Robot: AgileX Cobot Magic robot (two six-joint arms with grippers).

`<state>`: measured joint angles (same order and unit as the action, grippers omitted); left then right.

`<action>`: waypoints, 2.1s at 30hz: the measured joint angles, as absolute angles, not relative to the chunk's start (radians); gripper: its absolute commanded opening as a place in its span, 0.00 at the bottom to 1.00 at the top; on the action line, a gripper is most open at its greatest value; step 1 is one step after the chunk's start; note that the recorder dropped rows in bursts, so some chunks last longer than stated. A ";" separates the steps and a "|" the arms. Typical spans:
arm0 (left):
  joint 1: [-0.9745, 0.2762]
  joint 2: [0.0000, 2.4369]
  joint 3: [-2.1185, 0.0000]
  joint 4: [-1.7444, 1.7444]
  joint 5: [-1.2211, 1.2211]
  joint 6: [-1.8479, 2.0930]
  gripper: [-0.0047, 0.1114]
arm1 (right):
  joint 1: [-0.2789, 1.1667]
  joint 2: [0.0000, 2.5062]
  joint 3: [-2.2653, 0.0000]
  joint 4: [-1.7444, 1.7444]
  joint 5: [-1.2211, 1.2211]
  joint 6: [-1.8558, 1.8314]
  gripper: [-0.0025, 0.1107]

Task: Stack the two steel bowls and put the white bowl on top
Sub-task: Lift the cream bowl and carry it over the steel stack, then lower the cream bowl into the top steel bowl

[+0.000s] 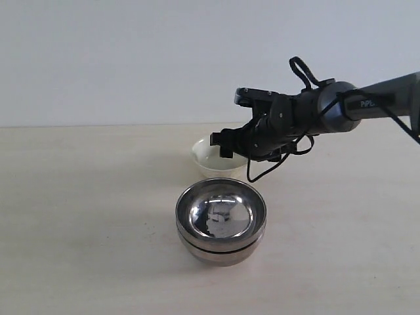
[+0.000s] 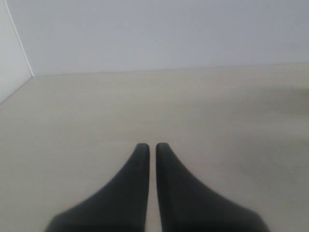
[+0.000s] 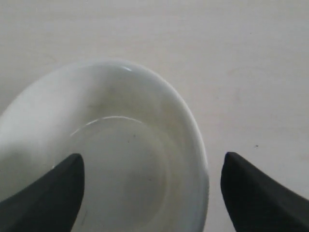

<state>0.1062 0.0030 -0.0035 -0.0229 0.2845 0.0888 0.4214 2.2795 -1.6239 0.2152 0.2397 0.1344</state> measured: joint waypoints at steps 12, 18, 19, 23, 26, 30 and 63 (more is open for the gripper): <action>0.106 0.003 -0.003 -0.023 0.285 0.089 0.08 | 0.421 2.342 -1.661 0.250 0.240 0.136 0.02; 0.106 0.003 -0.003 -0.023 0.285 0.089 0.08 | 0.421 2.334 -1.663 0.259 0.248 0.141 0.02; 0.106 0.003 -0.003 -0.023 0.285 0.089 0.08 | 0.421 2.330 -1.663 0.259 0.256 0.141 0.02; 0.106 0.003 -0.003 -0.023 0.285 0.089 0.08 | 0.421 2.263 -1.663 0.252 0.329 0.108 0.02; 0.106 0.003 -0.003 -0.023 0.285 0.089 0.08 | 0.421 2.171 -1.663 0.252 0.373 0.080 0.02; 0.106 0.003 -0.003 -0.023 0.285 0.089 0.08 | 0.421 2.099 -1.663 0.252 0.444 0.056 0.02; 0.106 0.003 -0.003 -0.023 0.285 0.089 0.08 | 0.470 1.748 -1.121 0.455 0.511 -0.237 0.02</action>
<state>0.1062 0.0030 -0.0035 -0.0229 0.2845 0.0888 0.4700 1.7485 -1.1209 0.4545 0.5106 -0.2366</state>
